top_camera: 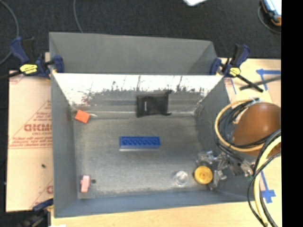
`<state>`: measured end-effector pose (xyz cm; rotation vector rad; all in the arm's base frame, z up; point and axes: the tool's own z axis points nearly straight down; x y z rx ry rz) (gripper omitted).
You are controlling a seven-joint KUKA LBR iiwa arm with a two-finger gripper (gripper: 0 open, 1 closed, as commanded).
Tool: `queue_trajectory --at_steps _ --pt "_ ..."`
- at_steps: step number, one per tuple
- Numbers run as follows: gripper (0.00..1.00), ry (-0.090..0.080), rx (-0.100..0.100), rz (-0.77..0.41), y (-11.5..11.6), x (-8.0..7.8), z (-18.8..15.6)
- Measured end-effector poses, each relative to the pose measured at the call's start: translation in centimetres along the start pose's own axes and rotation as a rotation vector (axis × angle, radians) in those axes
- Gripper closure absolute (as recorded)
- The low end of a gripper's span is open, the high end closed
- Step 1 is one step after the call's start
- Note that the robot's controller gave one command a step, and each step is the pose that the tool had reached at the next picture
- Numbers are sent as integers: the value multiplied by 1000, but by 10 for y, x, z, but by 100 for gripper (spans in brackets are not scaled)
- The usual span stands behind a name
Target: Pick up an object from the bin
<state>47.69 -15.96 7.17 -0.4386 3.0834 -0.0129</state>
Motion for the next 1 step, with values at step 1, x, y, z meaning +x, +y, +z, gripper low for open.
queue_trajectory --at_steps 1 --pt "100 0 0 -2 0 0 0"
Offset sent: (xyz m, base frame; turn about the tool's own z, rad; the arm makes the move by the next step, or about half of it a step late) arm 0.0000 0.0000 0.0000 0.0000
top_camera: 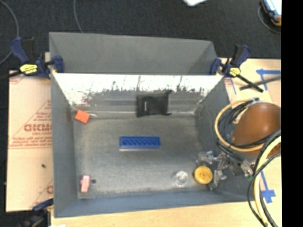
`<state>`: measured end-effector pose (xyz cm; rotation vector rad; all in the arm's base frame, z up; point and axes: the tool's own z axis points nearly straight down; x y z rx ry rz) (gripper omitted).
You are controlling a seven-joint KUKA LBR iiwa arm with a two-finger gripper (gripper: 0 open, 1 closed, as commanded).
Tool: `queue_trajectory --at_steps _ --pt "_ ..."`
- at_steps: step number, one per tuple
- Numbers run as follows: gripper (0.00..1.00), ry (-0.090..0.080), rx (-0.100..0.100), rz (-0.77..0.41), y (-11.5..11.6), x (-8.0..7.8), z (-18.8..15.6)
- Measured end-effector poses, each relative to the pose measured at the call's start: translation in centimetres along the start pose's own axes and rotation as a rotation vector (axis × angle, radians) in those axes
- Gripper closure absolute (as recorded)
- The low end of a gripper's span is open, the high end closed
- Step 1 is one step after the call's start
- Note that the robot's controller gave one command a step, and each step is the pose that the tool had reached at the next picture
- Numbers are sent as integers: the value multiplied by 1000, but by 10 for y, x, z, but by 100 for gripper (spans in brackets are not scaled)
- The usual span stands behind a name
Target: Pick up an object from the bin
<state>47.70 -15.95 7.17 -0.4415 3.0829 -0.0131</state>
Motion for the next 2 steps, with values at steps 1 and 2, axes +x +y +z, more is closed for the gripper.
queue_trajectory --at_steps 1,2 --pt "100 0 0 -1 0 0 0" --pt "100 0 0 -2 0 0 0"
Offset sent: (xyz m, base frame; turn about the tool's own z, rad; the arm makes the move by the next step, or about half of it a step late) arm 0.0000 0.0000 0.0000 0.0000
